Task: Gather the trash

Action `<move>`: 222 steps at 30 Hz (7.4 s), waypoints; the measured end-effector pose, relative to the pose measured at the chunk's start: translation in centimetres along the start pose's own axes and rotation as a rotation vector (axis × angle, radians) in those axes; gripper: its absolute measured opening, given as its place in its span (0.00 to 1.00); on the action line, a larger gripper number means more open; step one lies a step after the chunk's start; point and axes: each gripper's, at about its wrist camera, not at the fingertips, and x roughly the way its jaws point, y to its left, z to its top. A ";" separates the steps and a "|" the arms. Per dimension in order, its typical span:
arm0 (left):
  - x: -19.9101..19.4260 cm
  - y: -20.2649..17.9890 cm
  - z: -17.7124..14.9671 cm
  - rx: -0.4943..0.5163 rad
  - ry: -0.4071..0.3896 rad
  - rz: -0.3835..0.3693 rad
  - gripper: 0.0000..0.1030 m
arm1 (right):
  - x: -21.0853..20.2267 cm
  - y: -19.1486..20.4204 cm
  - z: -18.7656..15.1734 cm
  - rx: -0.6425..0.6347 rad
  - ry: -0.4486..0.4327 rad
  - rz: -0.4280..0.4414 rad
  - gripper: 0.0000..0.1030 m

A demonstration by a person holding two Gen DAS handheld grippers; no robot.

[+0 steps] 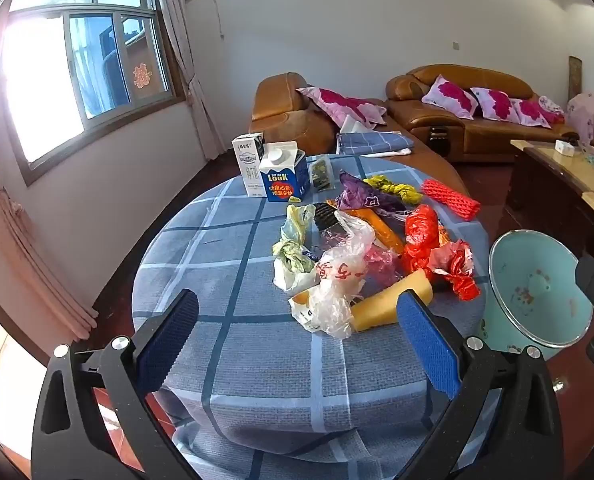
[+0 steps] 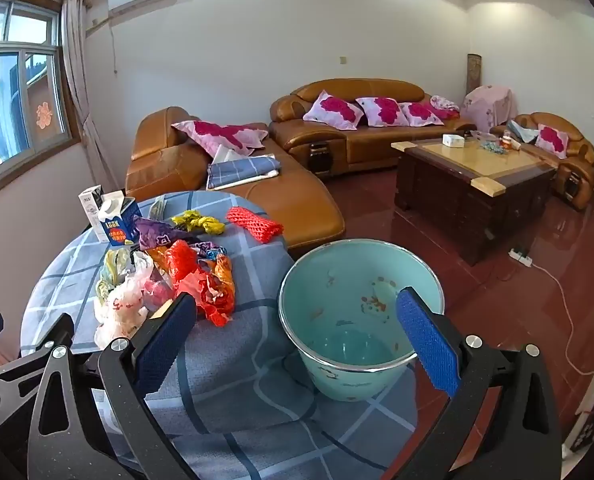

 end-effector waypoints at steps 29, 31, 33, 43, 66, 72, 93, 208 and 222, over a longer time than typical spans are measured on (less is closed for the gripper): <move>-0.3 1.1 -0.1 -0.037 -0.004 0.003 0.94 | -0.6 0.7 -0.2 -0.007 -0.004 -0.006 0.95; -0.3 1.1 -0.1 -0.039 -0.005 0.005 0.94 | -0.6 0.6 -0.2 -0.004 -0.003 -0.005 0.95; -0.4 1.1 -0.1 -0.039 -0.006 0.005 0.94 | -0.6 0.6 -0.2 -0.004 -0.003 -0.004 0.95; -0.4 1.2 -0.1 -0.038 -0.005 0.004 0.94 | -0.6 0.5 -0.2 -0.001 -0.003 -0.003 0.95; -0.4 1.1 -0.2 -0.041 -0.004 0.001 0.94 | -0.7 0.4 -0.3 0.005 -0.002 0.001 0.95; -0.4 1.1 -0.2 -0.042 -0.005 0.000 0.94 | -0.6 0.3 -0.2 0.006 -0.002 0.000 0.95; 1.5 1.2 -0.6 -0.051 0.042 -0.016 0.94 | 0.5 0.6 -0.5 -0.003 0.018 0.013 0.95; 6.6 -17.8 3.2 0.195 0.094 -0.412 0.67 | 7.2 -12.6 0.2 0.183 0.024 -0.085 0.44; 7.1 -13.9 2.8 0.139 0.117 -0.370 0.71 | 6.6 -10.0 0.2 0.129 0.032 -0.062 0.45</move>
